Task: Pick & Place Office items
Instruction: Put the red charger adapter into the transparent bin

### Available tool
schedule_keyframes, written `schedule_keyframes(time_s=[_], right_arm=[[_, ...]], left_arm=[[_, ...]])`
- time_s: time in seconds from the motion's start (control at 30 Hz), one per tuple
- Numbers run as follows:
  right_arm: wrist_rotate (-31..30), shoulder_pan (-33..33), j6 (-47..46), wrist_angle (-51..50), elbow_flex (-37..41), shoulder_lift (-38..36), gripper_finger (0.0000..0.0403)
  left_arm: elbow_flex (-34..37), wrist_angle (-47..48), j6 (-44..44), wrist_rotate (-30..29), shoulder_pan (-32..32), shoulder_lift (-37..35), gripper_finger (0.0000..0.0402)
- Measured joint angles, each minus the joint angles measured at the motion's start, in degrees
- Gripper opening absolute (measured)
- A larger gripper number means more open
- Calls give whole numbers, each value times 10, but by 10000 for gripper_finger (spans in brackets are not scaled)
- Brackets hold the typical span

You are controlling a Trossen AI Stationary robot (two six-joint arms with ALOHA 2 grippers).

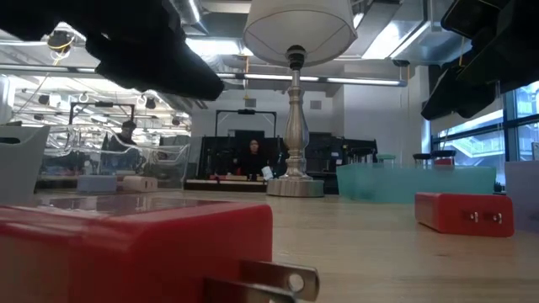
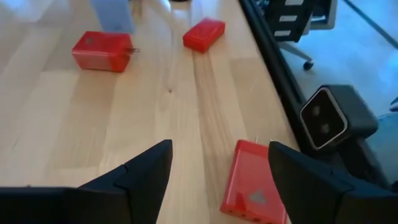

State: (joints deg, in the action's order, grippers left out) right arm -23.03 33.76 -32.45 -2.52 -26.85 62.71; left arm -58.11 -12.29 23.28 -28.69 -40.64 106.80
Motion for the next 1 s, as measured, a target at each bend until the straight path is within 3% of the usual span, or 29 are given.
schedule_keyframes(time_s=[0.3, 0.77, 1.0], right_arm=[[0, 0, 0, 0, 0, 0, 339], [0, 0, 0, 0, 0, 0, 339], [0, 0, 0, 0, 0, 0, 339]], left_arm=[[0, -9, -43, 17, -17, 8, 307], [0, -69, -89, 29, -19, 98, 308], [0, -70, -92, 27, -15, 107, 302]])
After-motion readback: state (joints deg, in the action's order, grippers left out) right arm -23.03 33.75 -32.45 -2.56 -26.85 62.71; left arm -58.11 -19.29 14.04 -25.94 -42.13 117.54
